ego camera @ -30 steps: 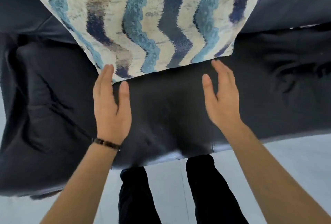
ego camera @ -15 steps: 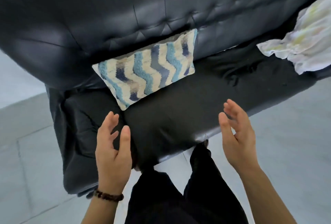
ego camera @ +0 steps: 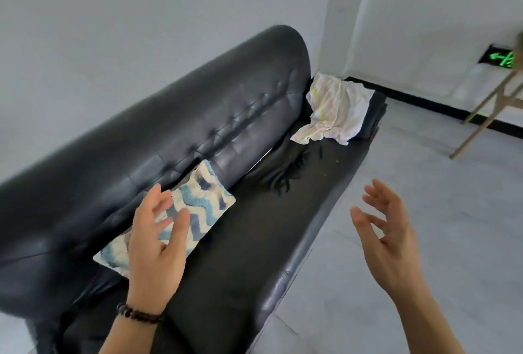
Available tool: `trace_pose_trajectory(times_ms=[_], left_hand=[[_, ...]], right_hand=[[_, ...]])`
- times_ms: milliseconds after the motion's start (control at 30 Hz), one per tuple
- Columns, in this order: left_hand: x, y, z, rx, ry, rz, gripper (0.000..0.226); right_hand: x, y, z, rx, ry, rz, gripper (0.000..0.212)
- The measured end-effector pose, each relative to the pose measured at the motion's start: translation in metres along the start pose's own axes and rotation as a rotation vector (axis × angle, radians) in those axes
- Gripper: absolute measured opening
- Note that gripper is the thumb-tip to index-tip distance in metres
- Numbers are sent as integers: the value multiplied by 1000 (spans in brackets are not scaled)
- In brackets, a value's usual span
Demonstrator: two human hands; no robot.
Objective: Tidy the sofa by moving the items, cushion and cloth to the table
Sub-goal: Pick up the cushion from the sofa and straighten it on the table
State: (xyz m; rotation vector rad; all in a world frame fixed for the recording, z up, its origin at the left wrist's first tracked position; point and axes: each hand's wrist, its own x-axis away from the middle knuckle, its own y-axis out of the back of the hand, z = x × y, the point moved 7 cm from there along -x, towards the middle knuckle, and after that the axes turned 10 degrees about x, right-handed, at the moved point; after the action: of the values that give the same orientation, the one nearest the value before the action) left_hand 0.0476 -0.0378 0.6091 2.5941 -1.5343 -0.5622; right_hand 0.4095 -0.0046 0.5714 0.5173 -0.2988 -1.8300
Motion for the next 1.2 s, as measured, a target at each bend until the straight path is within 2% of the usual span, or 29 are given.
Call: trace_pose_trajectory(times_ms=[233,367,467,667,833,933,1200], left_hand=[[63,-179,-15,62,101,232,45],[89,-297,-25,34,159,431,56],[100,-372,-43,32,164,528,56],[102,-537,-38,-21,169,693,54],[91,-721,-42,-29,192,827,54],[76,-840,-92,33,166,900,53],[72,-1128,-266,130,-118,1152,49]], right_hand=[[-4,132,-131,128,-167,10,48],[-19,210,-193,146,-275,-44,48],[-33,262,-230,121,-362,-101,50],[-93,335,-328,155,-484,-167,47],[-176,403,-410,231,-592,-178,51],[-234,476,-434,251,-640,-269,53],[-333,682,-489,246,-702,-682,49]])
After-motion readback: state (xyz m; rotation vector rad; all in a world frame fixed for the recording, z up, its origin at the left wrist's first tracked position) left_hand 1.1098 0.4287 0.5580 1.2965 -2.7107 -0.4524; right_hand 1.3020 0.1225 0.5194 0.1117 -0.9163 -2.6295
